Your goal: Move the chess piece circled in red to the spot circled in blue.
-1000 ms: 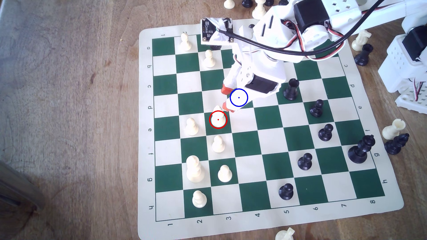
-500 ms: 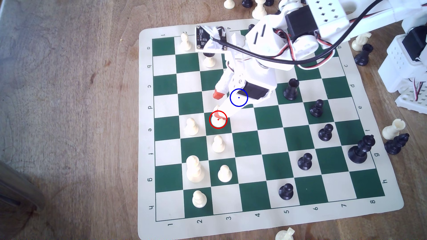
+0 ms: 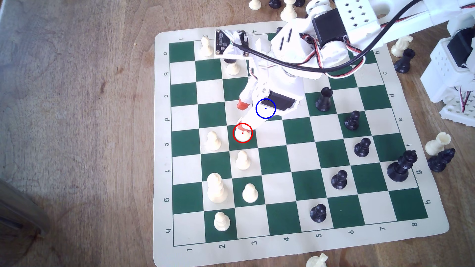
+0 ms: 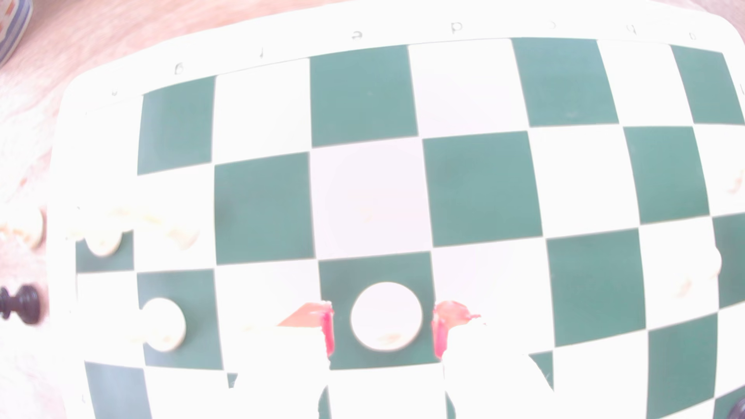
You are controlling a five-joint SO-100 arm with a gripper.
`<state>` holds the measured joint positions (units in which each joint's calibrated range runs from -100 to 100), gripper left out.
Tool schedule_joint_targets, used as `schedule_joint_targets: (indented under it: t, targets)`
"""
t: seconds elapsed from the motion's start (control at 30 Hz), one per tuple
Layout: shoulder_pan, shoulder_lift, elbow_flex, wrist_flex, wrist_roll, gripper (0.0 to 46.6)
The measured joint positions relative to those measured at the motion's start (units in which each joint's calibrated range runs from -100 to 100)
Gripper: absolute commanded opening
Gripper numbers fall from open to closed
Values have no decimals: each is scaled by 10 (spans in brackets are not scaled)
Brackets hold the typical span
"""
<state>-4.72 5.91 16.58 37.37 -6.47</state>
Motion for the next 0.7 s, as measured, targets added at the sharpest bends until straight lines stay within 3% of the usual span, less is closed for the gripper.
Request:
schedule_joint_targets:
  t: [0.7]
  targets:
    - [-8, 27, 9, -23, -9, 128]
